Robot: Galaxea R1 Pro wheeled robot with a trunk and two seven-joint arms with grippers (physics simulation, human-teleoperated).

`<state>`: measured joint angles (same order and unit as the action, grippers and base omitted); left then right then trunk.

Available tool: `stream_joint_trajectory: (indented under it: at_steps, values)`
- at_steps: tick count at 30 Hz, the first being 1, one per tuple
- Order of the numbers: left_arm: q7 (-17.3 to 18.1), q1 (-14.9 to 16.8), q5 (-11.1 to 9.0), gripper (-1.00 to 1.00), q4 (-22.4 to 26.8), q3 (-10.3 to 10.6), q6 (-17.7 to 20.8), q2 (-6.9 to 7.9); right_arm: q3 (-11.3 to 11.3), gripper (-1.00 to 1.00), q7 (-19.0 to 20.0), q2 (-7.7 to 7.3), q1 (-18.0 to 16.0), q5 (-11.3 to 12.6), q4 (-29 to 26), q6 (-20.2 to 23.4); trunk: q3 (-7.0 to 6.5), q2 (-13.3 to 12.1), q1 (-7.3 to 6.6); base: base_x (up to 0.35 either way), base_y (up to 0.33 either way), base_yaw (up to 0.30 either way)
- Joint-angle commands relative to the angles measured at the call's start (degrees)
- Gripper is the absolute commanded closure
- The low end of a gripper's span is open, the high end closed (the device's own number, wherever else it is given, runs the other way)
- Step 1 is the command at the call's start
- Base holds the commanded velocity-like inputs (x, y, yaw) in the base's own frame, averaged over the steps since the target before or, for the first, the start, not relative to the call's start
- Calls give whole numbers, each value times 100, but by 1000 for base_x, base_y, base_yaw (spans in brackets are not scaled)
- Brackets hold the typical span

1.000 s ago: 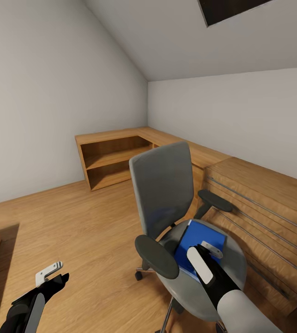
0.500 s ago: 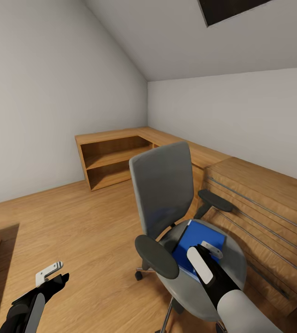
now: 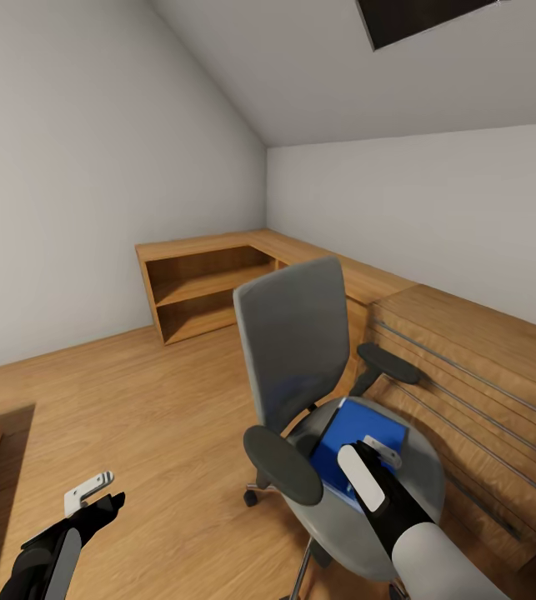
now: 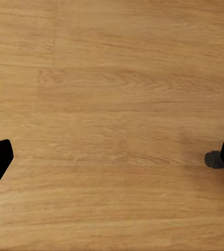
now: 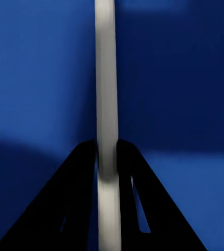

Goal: In the bedroom, organize the workspace by keeping the computer under the desk, ensuring the monitor is on the desk, placing the keyboard on the desk next to the monitor, placing the mouse on the desk next to the keyboard, moving the folder from the swivel chair onto the desk next to the mouse, stacking the notebook on top of the folder with the pen on top of the notebook, and positioning the swivel chair next to the desk.

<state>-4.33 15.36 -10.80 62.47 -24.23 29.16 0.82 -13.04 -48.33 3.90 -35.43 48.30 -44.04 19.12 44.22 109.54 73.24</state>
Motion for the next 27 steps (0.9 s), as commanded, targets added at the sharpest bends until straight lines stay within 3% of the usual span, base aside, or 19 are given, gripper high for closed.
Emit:
stream_joint_trajectory:
  at_steps: [1,8,18,27]
  values:
    - [-42,2,-62,-100,2,3,29,3,-15,100,-37,-3,-4,21,-8,29,-13,-39,-23,0,0,0]
    - [-44,2,-57,-100,-168,21,22,9,-28,100,-99,-21,3,-7,-606,-13,-138,-320,-177,0,0,0]
    - [-72,2,-54,-100,-511,67,-17,11,-31,100,-153,-224,31,-5,-1165,-2,-318,-721,-397,0,0,0]
    - [-77,2,-53,-100,-533,68,-24,6,-32,100,-466,-329,313,-1,-1897,4,-480,-1082,-594,0,0,0]
